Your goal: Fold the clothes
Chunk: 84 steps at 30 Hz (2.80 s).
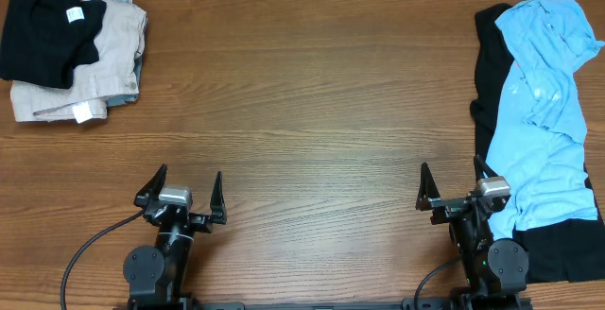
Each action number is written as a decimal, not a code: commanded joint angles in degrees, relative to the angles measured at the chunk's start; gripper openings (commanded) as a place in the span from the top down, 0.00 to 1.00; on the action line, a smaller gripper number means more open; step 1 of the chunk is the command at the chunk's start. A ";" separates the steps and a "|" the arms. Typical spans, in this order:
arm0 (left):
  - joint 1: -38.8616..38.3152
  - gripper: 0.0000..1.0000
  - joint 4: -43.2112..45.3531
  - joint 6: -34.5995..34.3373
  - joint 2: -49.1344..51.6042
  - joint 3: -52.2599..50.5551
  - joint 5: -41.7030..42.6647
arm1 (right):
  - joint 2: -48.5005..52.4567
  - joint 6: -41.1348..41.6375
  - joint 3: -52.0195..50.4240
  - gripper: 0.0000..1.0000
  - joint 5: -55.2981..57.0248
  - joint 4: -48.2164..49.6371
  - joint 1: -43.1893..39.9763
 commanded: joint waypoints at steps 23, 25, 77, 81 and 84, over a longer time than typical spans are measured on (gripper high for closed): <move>-0.37 0.00 -8.90 1.09 0.96 11.76 -1.88 | -0.46 -0.20 4.02 0.00 -0.42 1.92 0.22; -0.37 0.00 -9.99 1.07 2.84 13.62 -1.90 | -0.42 -0.20 5.95 0.00 -1.09 -1.44 0.22; -20.31 0.00 -46.62 -4.11 88.19 96.24 3.85 | 86.16 12.17 86.77 0.01 5.88 -55.10 -15.26; -20.31 0.00 -45.48 -4.09 88.87 96.24 3.80 | 92.85 12.79 86.77 0.01 5.86 -52.57 -22.23; -20.28 0.00 -42.84 -4.07 88.94 96.24 3.76 | 98.40 12.74 86.77 0.04 5.90 -50.93 -25.57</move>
